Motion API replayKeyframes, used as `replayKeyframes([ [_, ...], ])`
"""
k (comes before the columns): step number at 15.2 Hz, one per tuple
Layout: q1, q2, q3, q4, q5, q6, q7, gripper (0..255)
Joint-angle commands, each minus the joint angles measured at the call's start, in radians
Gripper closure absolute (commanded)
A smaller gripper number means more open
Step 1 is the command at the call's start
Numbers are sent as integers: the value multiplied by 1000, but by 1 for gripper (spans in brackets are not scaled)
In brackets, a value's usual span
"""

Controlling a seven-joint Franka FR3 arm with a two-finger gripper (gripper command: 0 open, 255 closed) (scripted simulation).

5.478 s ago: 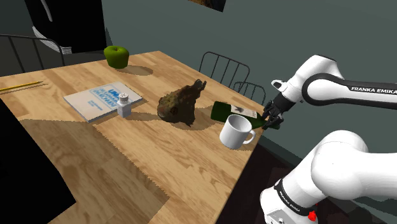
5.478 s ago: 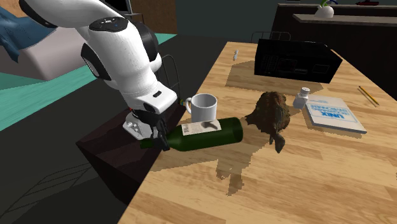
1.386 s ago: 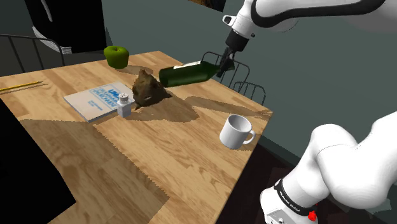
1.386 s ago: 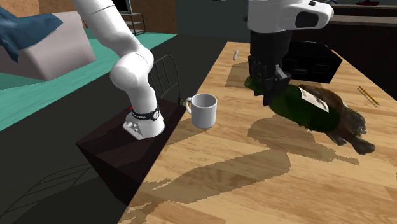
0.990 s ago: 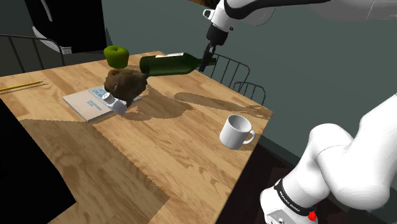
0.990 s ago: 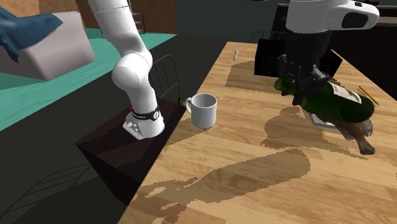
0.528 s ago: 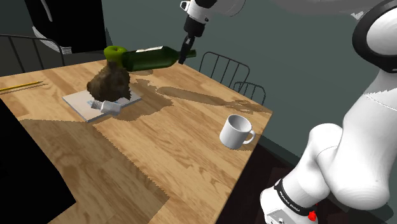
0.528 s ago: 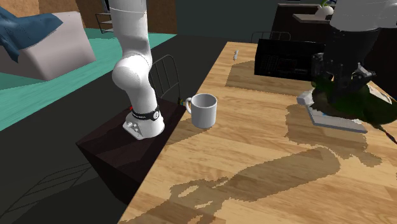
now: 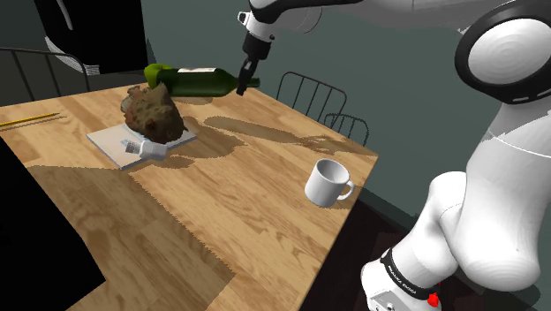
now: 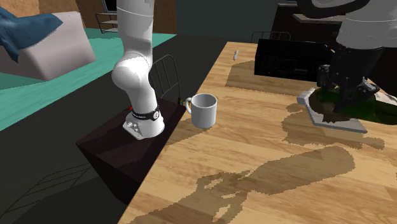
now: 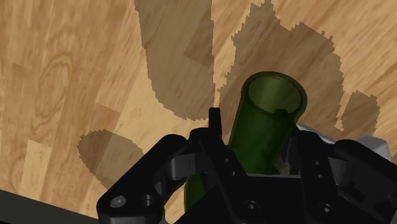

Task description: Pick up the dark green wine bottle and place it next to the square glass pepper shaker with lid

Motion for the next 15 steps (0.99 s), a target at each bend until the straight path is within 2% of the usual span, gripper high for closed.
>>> replayKeyframes([
  [1, 1, 6, 3, -20, 5, 25, -6, 255],
  [15, -6, 65, 21, -134, 58, 186, -53, 255],
])
